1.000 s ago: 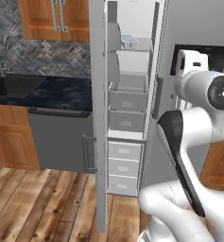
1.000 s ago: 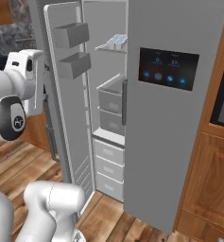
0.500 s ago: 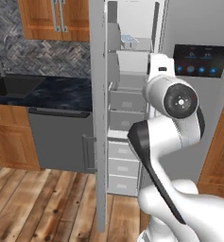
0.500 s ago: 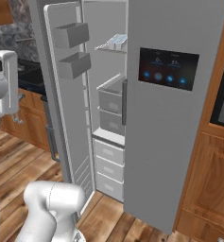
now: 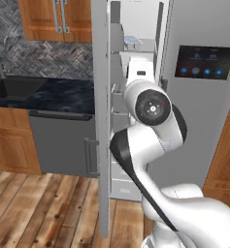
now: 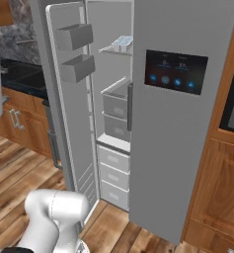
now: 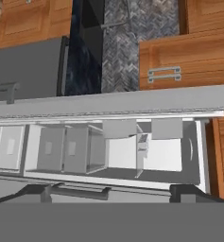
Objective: The ice cube tray has been filled with water. Take the tray and place it in the freezer to make ice. Close the freezer door after placing the tray.
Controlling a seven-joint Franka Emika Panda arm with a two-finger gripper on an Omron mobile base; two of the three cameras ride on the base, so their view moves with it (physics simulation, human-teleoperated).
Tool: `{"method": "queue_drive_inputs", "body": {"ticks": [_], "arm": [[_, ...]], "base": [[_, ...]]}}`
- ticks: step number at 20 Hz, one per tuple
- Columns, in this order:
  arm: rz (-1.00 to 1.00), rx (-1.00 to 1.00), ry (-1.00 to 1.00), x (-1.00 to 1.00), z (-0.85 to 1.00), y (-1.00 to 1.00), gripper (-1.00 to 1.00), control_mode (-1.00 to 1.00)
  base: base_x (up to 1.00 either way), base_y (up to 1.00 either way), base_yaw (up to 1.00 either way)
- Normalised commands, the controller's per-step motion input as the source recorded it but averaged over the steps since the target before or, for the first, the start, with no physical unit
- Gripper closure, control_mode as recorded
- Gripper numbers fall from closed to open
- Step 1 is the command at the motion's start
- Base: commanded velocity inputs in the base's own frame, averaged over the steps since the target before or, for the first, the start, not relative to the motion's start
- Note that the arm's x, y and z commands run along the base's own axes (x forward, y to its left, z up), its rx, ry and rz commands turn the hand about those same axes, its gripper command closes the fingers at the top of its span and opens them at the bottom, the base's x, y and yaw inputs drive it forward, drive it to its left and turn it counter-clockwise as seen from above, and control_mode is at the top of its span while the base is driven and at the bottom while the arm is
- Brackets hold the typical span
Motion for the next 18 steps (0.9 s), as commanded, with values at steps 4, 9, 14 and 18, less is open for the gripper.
{"method": "queue_drive_inputs", "body": {"ticks": [4,9,14,18], "arm": [[0.00,0.00,0.00,0.00,0.00,0.29,-1.00,-1.00],[0.00,0.00,0.00,0.00,-0.02,0.30,-1.00,-1.00],[0.00,0.00,0.00,0.14,-0.04,0.08,-1.00,-1.00],[-0.03,-0.01,-0.01,0.57,-0.14,0.02,-1.00,-1.00]], "base": [[0.00,0.00,0.00],[0.00,0.00,0.00],[0.00,0.00,0.00],[0.00,0.00,0.00]]}}
